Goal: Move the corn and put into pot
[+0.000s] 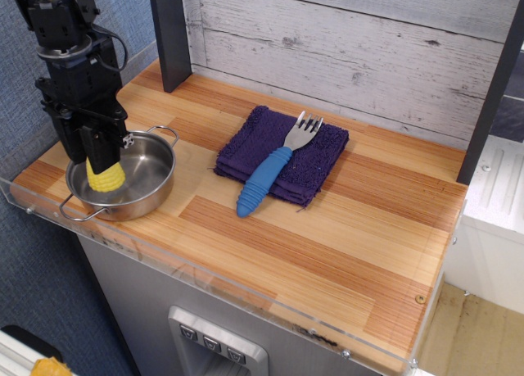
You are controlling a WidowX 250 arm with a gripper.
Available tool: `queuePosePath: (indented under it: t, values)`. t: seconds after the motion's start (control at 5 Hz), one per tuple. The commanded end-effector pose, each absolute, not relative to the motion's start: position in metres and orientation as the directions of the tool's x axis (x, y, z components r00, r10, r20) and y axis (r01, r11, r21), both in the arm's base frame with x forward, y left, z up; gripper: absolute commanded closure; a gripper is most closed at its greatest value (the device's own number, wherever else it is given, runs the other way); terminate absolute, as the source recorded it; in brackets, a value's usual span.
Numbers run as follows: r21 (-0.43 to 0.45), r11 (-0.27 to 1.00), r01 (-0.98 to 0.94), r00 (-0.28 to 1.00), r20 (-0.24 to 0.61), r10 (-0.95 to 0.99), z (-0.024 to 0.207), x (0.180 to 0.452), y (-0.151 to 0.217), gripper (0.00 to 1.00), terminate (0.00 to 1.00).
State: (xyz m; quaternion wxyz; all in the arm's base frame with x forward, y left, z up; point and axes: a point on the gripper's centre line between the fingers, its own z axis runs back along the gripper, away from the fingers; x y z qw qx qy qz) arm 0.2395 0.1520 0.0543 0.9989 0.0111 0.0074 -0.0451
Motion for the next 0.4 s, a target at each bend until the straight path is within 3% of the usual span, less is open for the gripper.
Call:
queuePosePath:
  t: [0.0,0.2]
  values:
    - [0.034,0.996,0.078,0.997,0.008,-0.079,0.0647,0.2395,0.1534,0.00,0.00]
    - [0.028,0.995,0.091,0.996,0.010,-0.091,0.0656,0.2402,0.1477,0.00,0.00]
